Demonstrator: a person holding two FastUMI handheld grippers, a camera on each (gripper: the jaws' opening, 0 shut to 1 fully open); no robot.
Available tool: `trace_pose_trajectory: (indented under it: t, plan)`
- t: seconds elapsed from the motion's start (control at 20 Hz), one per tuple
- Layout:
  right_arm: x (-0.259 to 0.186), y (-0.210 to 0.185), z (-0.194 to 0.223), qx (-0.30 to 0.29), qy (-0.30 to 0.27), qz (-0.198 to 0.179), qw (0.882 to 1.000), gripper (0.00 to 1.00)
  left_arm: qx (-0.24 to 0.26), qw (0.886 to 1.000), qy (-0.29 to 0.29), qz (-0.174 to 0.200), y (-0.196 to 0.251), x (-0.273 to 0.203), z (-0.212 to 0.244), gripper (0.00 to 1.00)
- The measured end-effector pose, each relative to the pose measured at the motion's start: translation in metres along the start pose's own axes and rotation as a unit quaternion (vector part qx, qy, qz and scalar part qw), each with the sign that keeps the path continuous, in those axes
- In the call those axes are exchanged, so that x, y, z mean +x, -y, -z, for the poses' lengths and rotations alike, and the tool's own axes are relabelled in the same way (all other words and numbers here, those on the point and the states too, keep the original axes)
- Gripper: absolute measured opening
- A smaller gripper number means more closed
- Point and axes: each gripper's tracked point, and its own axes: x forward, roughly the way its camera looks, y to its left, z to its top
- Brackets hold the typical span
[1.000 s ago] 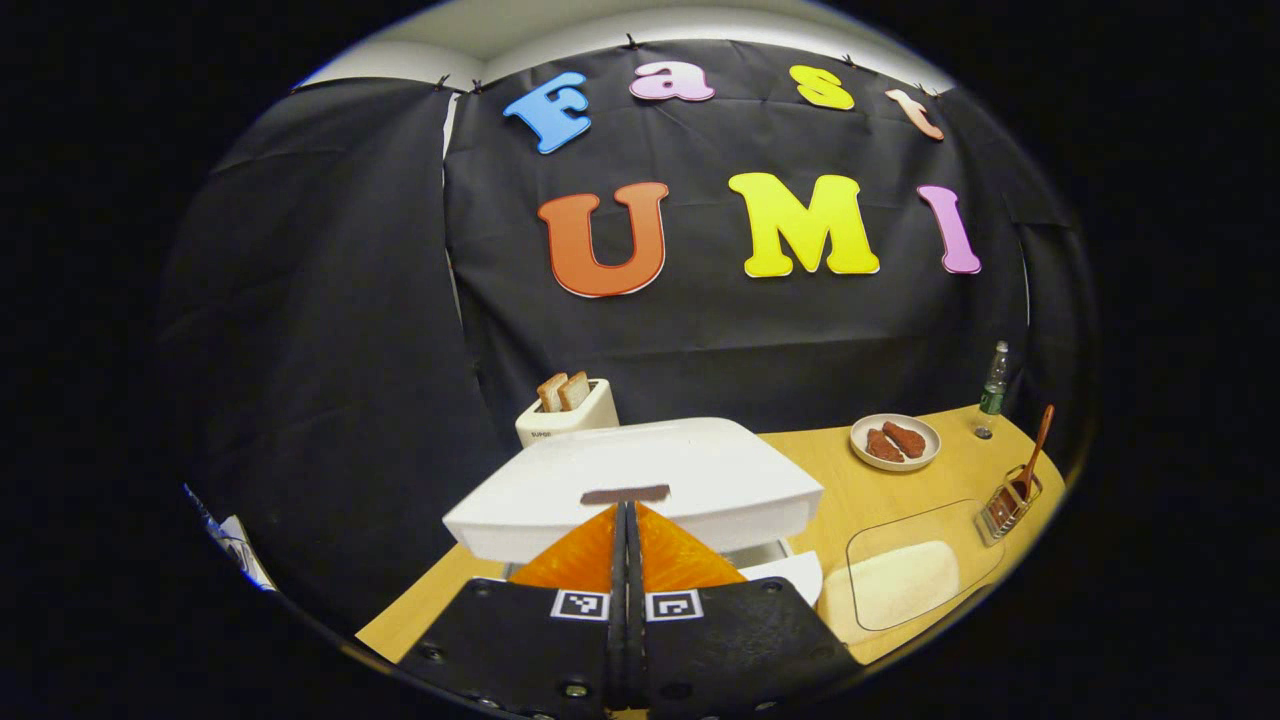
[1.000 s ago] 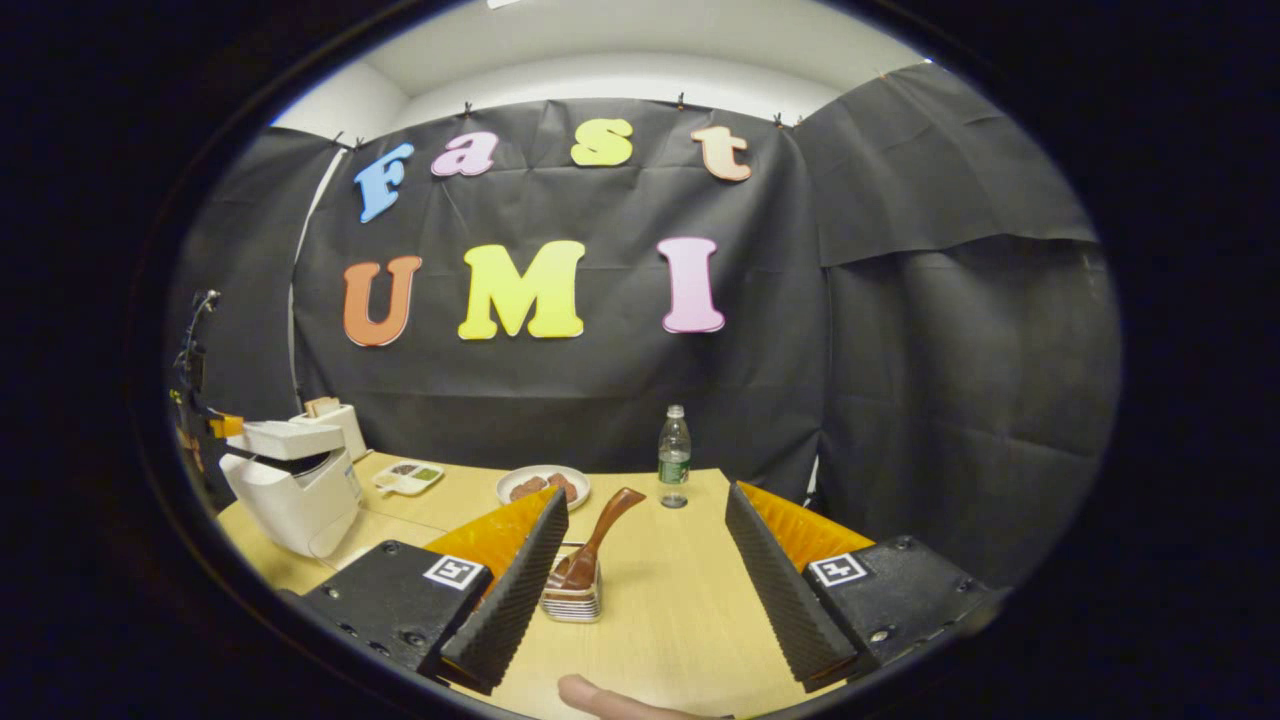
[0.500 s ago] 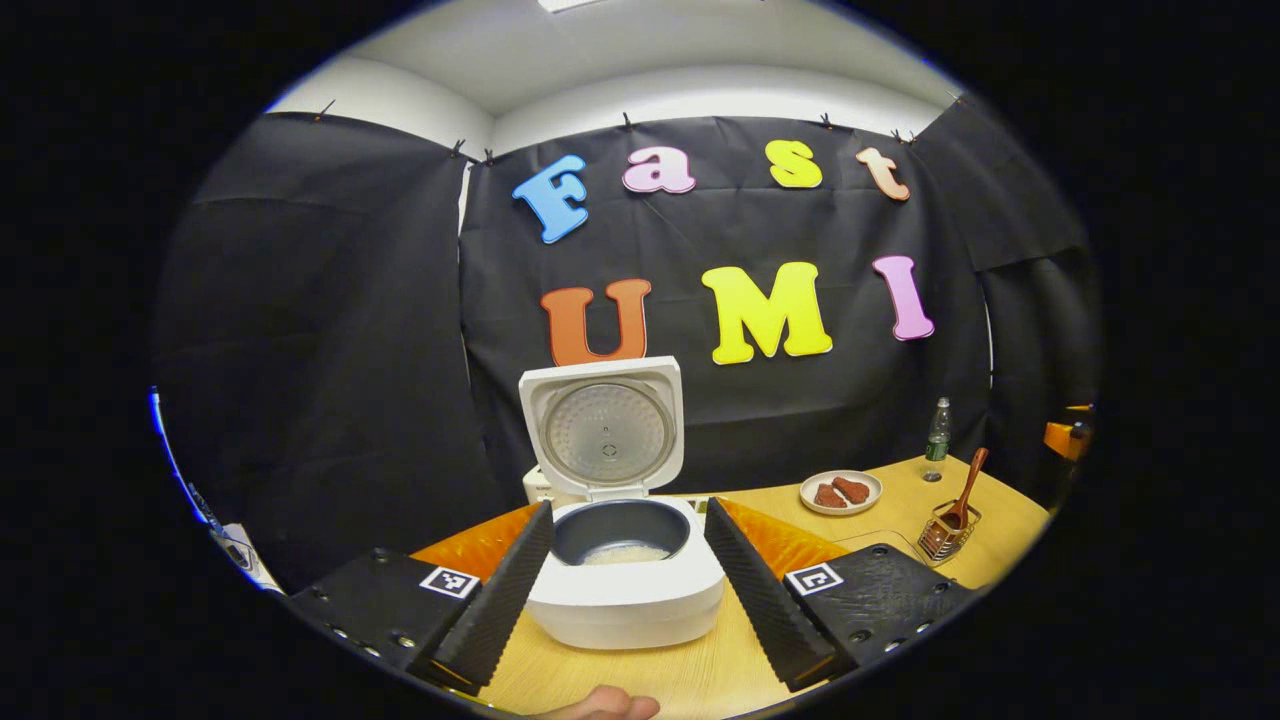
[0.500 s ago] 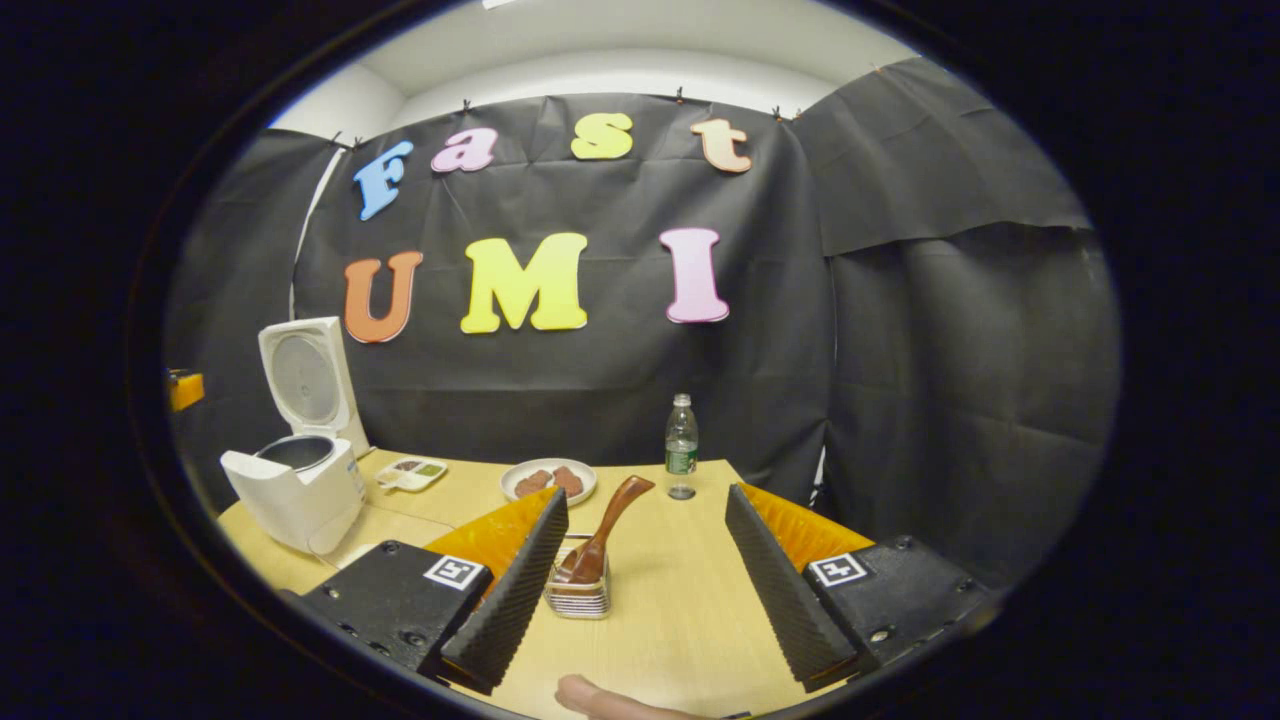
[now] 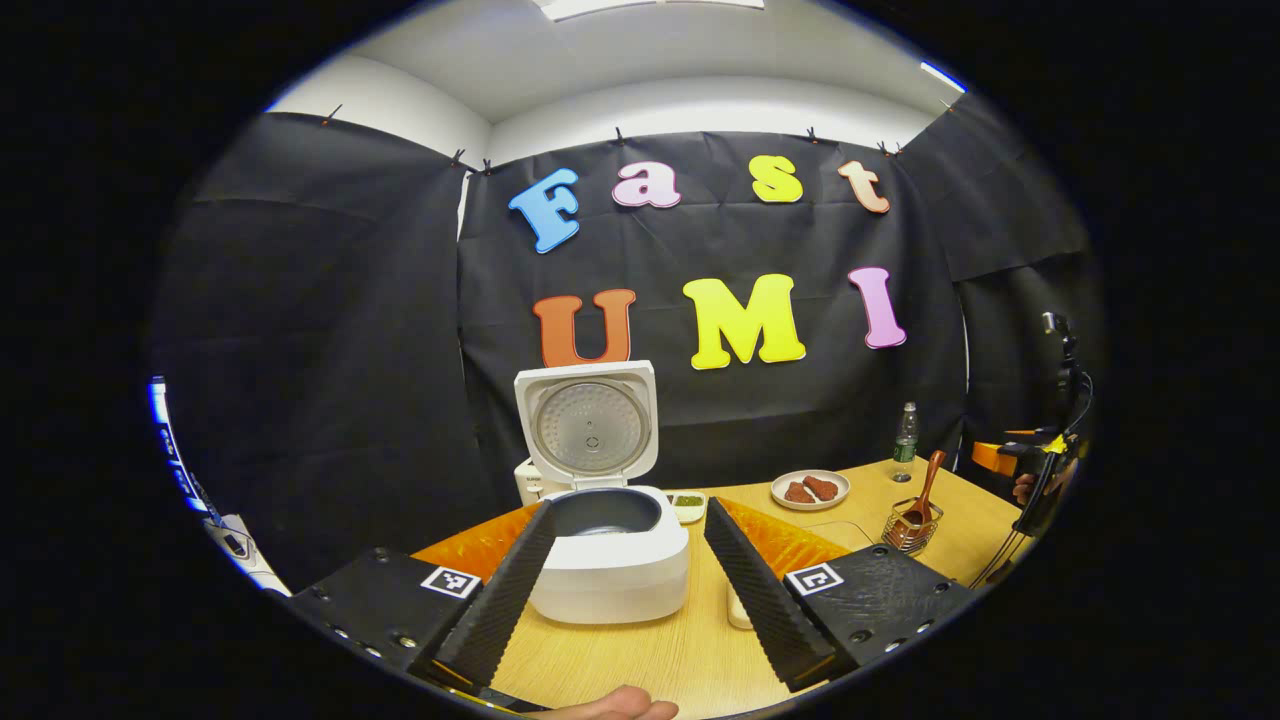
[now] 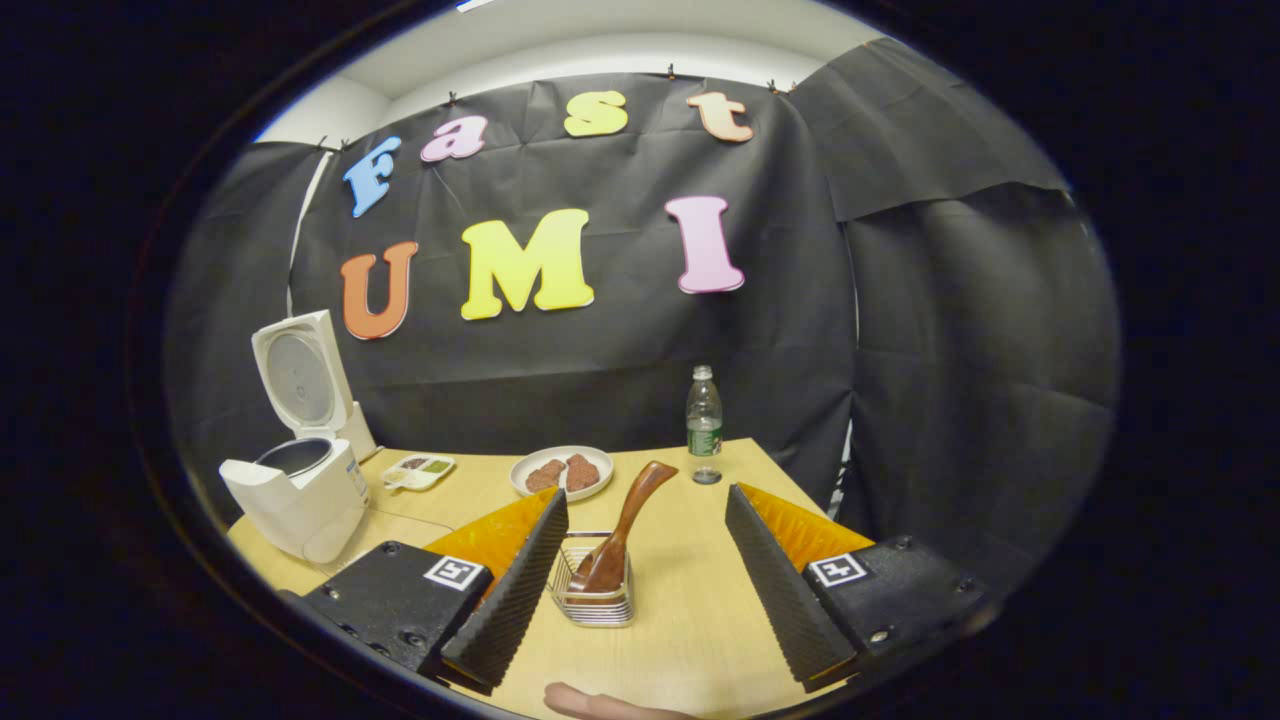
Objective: Close the left gripper, press the button to open the rice cooker; take a wooden spoon from the chopstick holder with the right hand, scoop a spoonful of rice and pour it into the rice cooker, then put the wooden spoon back into the chopstick holder.
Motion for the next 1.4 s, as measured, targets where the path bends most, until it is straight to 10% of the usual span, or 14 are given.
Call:
trace_pose_trajectory:
  t: [0.7, 0.9, 1.05, 1.15, 1.4]
  plan:
    - [0.136, -0.009, 0.065, 0.107, -0.087, -0.005, 0.99, 1.0, 0.008, 1.0, 0.018, 0.02, 0.005, -0.018, 0.024, 0.95]
    - [0.144, -0.019, 0.079, 0.134, -0.119, -0.018, 0.984, 0.82, 0.002, 0.999, 0.02, 0.031, 0.006, -0.014, 0.025, 0.95]
    - [0.14, -0.017, 0.08, 0.149, -0.124, -0.008, 0.981, 0.28, -0.003, 0.999, 0.01, 0.038, 0.007, -0.01, 0.036, 0.95]
    - [0.132, -0.019, 0.069, 0.136, -0.11, -0.001, 0.985, 0.13, -0.006, 0.999, 0.005, 0.036, 0.004, -0.01, 0.04, 0.95]
    - [0.104, -0.034, 0.016, 0.095, -0.046, -0.006, 0.994, 0.11, -0.02, 0.999, -0.002, 0.028, -0.012, -0.007, 0.046, 0.95]
